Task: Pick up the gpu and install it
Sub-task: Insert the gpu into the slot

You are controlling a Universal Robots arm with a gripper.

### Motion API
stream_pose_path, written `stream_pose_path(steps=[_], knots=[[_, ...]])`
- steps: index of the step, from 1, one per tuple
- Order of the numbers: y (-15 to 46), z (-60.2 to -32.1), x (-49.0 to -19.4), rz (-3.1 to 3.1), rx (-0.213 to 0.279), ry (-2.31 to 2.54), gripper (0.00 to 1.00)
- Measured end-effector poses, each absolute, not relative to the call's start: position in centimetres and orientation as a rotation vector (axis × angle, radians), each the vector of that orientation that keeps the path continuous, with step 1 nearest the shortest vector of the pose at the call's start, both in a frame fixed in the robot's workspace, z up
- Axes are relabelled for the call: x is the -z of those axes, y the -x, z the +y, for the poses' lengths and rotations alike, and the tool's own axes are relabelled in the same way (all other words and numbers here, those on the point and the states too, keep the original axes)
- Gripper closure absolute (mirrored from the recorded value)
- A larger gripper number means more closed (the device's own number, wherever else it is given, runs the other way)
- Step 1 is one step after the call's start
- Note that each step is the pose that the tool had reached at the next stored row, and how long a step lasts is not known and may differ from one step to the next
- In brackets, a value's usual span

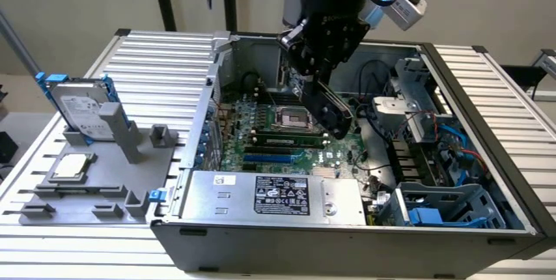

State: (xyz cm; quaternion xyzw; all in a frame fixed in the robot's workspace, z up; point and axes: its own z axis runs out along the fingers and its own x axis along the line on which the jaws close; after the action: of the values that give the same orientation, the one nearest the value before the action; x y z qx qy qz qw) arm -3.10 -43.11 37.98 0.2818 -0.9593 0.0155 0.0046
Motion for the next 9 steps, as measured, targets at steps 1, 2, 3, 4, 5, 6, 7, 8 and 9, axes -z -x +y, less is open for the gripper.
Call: stream_pose_path(steps=[1,2,3,4,5,6,7,8,9], knots=[[3.1,-43.11,-37.88,-2.997,-0.049,-0.91,0.74],[3.1,-43.11,-37.78,-2.989,-0.049,-0.937,0.74],[3.1,-43.11,-37.67,-2.981,-0.049,-0.964,0.74],[3.1,-43.11,-37.57,-2.973,-0.049,-0.991,0.74],[3.09,-43.11,-37.45,-2.964,-0.049,-1.02,0.74],[3.1,-43.11,-37.34,-2.955,-0.049,-1.046,0.74],[3.1,-43.11,-37.24,-2.946,-0.05,-1.073,0.74],[3.09,-43.11,-37.14,-2.936,-0.05,-1.099,0.74],[3.1,-43.11,-37.04,-2.927,-0.05,-1.126,0.74]])
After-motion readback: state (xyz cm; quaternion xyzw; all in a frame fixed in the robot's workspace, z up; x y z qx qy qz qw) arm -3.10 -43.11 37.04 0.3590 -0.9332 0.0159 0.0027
